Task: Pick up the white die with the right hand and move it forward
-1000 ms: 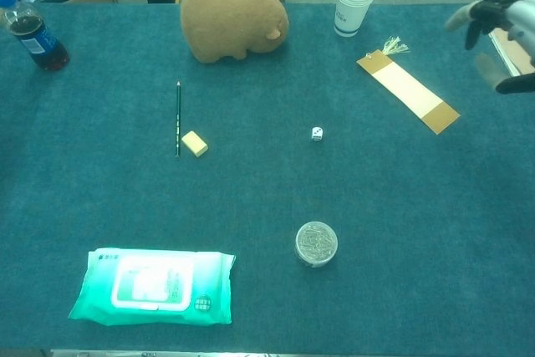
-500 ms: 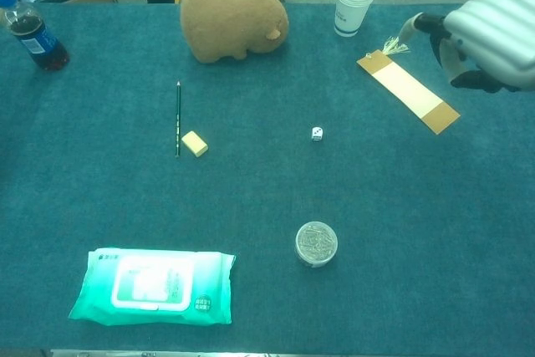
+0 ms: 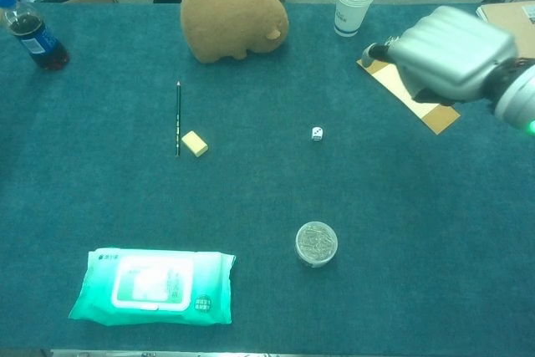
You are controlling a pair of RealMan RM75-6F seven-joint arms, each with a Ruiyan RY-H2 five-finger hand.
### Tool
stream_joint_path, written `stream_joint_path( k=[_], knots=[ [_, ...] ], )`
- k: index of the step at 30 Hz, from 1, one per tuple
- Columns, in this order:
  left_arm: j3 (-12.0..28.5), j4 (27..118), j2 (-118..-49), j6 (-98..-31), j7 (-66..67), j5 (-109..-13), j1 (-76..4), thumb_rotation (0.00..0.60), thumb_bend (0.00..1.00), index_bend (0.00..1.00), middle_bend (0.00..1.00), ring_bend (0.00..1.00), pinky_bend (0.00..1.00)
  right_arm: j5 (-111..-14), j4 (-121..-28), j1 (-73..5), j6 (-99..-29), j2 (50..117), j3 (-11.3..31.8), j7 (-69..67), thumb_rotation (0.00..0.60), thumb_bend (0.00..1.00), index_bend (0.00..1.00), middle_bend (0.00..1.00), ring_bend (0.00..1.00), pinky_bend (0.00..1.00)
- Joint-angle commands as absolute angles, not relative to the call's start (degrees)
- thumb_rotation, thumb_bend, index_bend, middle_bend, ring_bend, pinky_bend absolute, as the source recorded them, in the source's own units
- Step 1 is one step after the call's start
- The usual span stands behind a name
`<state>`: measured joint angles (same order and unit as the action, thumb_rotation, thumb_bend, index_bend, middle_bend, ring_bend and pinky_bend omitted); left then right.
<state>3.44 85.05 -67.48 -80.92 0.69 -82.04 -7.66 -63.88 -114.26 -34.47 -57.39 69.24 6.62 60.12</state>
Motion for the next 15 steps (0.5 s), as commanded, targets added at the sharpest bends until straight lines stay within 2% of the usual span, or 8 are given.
stream_joint_path(
  k=[1,6,11,15],
  knots=[
    [3.4,84.7,-67.6,-80.7,0.4,-81.9,-7.7,0.600,0.26,0.34,0.32,0.19,0.38,-61.4,-112.9,-36.7,-56.9,71.7,6.0,62.0,0.600,1.00,0.25,1.00,0.98,1.00],
    [3.3,84.4,-67.8,-80.6,0.1,-81.8,-7.6,0.600,0.26,0.34,0.32,0.19,0.38,-59.6,-110.7,-39.4,-56.1,74.9,5.6,61.8,0.600,1.00,0.24,1.00,1.00,1.00],
    [3.2,84.0,-67.9,-80.4,-0.3,-81.8,-7.6,0.600,0.26,0.34,0.32,0.19,0.38,-54.0,-109.9,-42.7,-52.8,76.2,5.3,60.7,0.600,1.00,0.14,1.00,1.00,1.00],
    [3.2,83.6,-68.1,-80.5,-0.9,-81.7,-7.5,0.600,0.26,0.34,0.32,0.19,0.38,-47.7,-109.8,-46.3,-50.9,76.4,5.0,61.9,0.600,1.00,0.11,1.00,1.00,1.00]
  ],
)
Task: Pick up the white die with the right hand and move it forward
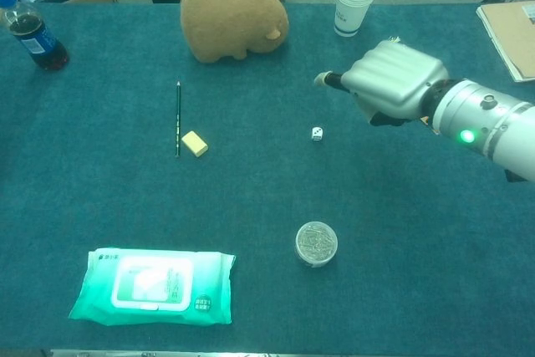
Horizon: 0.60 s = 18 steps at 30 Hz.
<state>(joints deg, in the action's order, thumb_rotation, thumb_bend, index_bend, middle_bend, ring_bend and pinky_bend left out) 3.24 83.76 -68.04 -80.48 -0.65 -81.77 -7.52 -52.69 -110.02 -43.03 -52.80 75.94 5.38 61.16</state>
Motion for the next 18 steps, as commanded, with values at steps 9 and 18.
stream_joint_path(
  k=[9,18],
  knots=[
    [3.2,82.2,-68.5,-80.0,-2.5,-81.5,-7.4,0.600,0.26,0.34,0.32,0.19,0.38,-35.1,-111.4,-54.3,-50.8,76.9,2.6,65.0,0.600,1.00,0.10,1.00,1.00,1.00],
    [3.2,81.7,-68.7,-79.9,-2.9,-81.5,-7.4,0.600,0.26,0.34,0.32,0.19,0.38,-24.3,-111.6,-62.1,-51.8,78.3,0.2,66.7,0.600,1.00,0.10,1.00,1.00,1.00]
  ],
)
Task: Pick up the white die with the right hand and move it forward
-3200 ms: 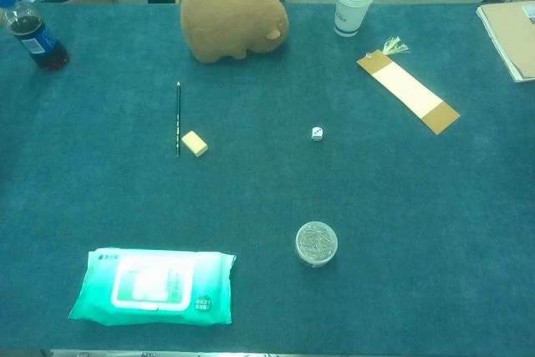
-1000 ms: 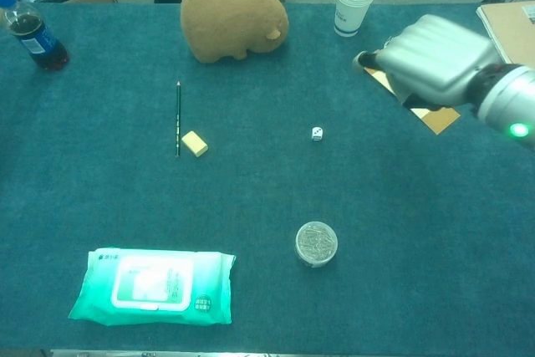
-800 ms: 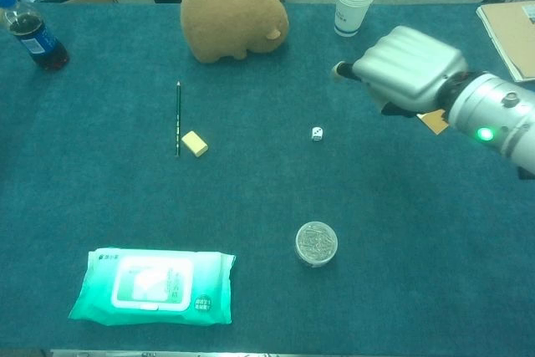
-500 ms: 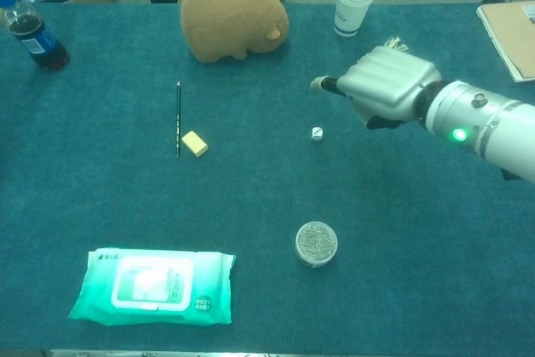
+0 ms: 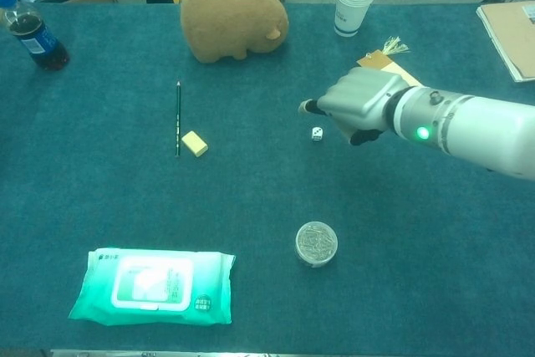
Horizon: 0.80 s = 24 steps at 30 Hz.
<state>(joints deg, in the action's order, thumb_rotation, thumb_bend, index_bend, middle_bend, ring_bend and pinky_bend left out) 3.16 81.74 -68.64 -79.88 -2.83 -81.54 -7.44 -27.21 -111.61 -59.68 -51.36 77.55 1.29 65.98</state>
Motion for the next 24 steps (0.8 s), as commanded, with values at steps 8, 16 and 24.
stream_joint_path(
  k=[8,16,24],
  knots=[
    [3.1,81.2,-68.8,-79.9,-3.6,-81.5,-7.3,0.600,0.26,0.34,0.32,0.19,0.38,-16.7,-109.6,-68.0,-53.2,80.7,-2.5,68.1,0.600,1.00,0.11,1.00,1.00,1.00],
    [3.1,80.6,-69.0,-79.9,-4.3,-81.4,-7.1,0.600,0.26,0.34,0.32,0.19,0.38,-15.2,-107.5,-70.5,-53.7,82.5,-4.6,67.2,0.600,1.00,0.11,1.00,1.00,1.00],
    [3.0,80.1,-69.2,-79.4,-4.5,-81.1,-7.1,0.600,0.26,0.34,0.32,0.19,0.38,-17.2,-105.6,-71.0,-53.0,83.7,-6.2,64.4,0.600,1.00,0.12,1.00,1.00,1.00]
  ],
)
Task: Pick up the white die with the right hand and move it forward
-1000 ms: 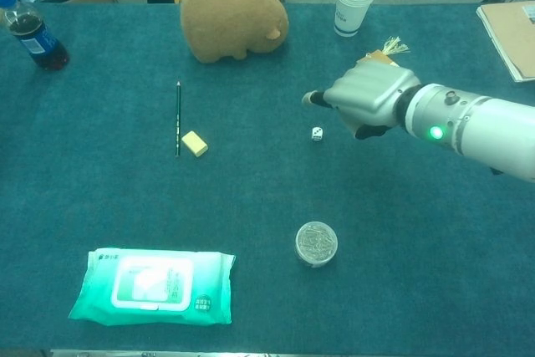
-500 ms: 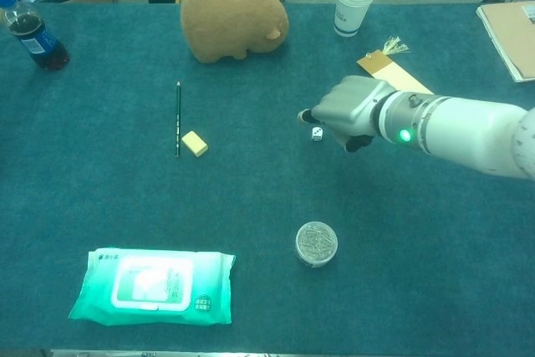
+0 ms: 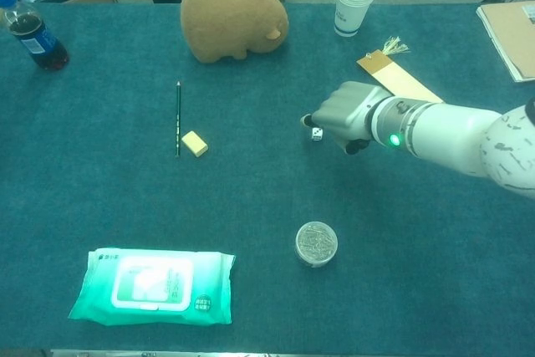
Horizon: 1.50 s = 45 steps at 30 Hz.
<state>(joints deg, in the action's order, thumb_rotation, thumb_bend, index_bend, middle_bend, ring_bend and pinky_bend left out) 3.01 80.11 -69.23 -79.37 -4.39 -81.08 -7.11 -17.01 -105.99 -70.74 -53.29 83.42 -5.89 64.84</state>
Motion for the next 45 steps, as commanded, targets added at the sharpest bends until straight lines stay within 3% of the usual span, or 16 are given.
stream_joint_path(
  k=[1,23,45],
  knots=[
    [3.1,80.0,-69.2,-79.3,-4.6,-81.1,-7.1,0.600,0.26,0.34,0.32,0.19,0.38,-17.2,-105.4,-71.1,-52.9,83.9,-6.3,64.2,0.600,1.00,0.12,1.00,1.00,1.00],
    [3.1,79.5,-69.4,-79.5,-5.4,-81.3,-6.9,0.600,0.26,0.34,0.32,0.19,0.38,-16.7,-103.3,-74.1,-51.3,85.2,-9.2,60.5,0.600,1.00,0.13,1.00,1.00,1.00],
    [3.3,79.3,-69.5,-79.1,-5.8,-80.8,-6.9,0.600,0.26,0.34,0.32,0.19,0.38,-18.1,-105.6,-73.5,-54.2,82.6,-12.2,57.5,0.600,1.00,0.16,1.00,1.00,1.00]
  ],
)
